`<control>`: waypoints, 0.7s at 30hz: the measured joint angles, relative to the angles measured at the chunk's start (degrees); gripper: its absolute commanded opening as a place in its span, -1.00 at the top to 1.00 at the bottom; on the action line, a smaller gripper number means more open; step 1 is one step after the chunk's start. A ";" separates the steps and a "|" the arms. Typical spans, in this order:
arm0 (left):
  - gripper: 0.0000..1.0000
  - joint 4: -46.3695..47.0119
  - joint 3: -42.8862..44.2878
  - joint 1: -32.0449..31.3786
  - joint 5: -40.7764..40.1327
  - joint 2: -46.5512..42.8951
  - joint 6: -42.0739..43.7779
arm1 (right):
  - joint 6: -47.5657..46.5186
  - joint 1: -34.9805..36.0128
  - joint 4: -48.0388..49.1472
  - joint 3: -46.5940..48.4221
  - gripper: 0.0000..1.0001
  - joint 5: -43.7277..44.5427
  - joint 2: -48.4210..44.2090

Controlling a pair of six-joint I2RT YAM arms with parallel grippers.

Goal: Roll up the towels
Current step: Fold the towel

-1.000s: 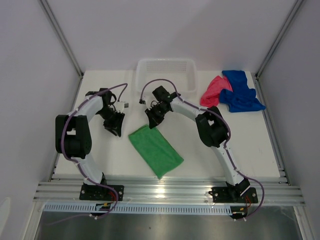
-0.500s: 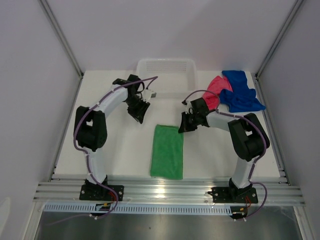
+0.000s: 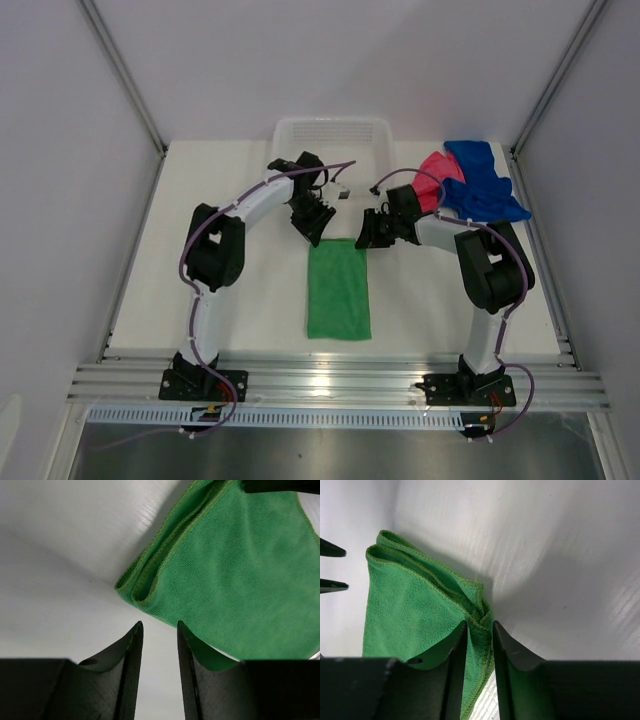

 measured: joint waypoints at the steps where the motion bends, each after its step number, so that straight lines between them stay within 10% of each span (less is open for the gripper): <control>1: 0.25 -0.11 -0.09 0.00 0.00 0.48 -0.33 | 0.00 -0.20 0.02 0.00 0.31 -0.04 0.00; 21: 0.39 2.01 -1.36 0.20 -0.59 4.37 -2.01 | -3.52 -0.28 -0.42 -1.49 0.35 1.18 -1.95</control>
